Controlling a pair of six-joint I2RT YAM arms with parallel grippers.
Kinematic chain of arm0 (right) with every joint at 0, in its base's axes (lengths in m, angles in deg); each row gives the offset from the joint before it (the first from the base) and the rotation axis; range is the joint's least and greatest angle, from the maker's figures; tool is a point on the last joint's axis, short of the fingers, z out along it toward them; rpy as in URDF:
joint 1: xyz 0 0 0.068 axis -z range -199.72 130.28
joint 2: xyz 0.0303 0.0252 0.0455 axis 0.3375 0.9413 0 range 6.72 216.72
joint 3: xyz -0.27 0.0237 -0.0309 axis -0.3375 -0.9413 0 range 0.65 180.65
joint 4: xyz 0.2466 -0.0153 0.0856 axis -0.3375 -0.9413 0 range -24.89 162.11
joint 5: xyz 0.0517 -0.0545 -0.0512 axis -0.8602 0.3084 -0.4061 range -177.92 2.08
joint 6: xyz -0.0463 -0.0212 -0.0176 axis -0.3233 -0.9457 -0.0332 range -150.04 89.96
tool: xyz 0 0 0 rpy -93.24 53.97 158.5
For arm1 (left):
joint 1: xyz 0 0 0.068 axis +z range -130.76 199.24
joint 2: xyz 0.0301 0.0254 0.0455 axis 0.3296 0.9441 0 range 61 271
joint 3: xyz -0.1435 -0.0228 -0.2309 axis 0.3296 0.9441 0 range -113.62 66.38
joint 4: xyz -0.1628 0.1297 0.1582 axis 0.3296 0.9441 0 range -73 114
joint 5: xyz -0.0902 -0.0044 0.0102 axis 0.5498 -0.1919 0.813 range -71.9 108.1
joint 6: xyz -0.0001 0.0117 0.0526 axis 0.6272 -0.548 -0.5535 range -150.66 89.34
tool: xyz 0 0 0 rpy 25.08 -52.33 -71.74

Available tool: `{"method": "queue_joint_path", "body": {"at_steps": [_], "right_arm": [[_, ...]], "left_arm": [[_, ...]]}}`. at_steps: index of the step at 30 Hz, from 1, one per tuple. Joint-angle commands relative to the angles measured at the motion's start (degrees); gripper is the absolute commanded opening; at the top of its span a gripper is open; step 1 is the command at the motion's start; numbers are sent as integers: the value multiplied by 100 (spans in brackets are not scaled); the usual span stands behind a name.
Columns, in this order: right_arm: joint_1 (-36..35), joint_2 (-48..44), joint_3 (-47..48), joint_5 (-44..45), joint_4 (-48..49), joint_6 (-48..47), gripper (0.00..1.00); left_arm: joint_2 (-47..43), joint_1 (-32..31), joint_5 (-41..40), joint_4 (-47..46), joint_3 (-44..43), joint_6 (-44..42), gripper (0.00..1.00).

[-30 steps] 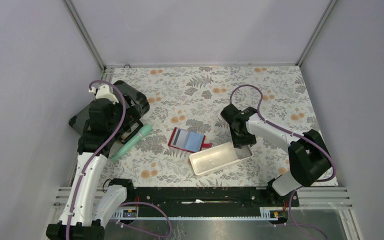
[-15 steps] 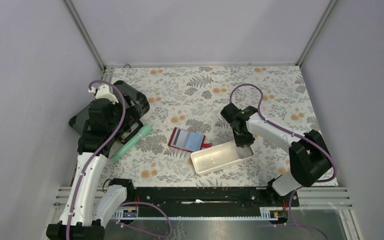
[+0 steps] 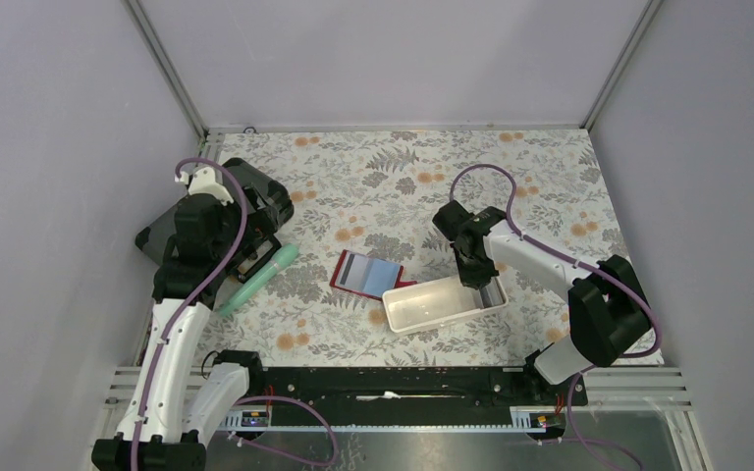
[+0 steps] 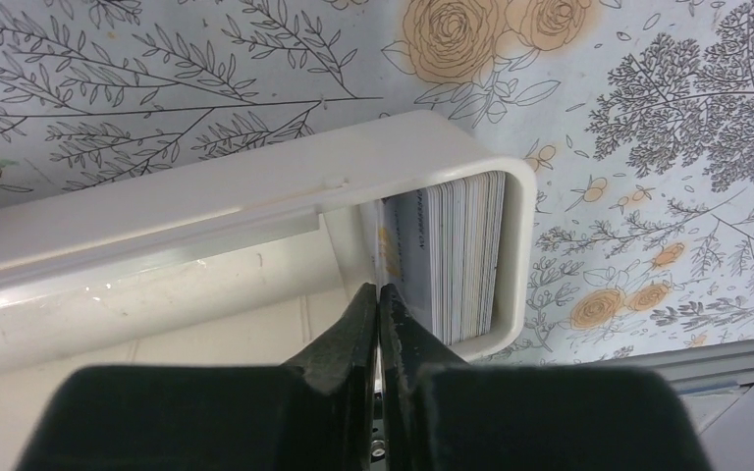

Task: Put the credit cards into the card holder
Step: Pick up the credit card from the storage box.

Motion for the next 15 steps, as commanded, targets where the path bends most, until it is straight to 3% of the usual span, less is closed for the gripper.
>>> {"method": "queue_joint_path", "body": {"at_steps": [1,15], "right_arm": [[-6,-213,152,-173,-95,3,3],[0,-750,415,-977,-174,-56,0]], "left_arm": [[-41,54,155,-325,24,20,99],[-68,65,400,-422,143,25,99]]}}
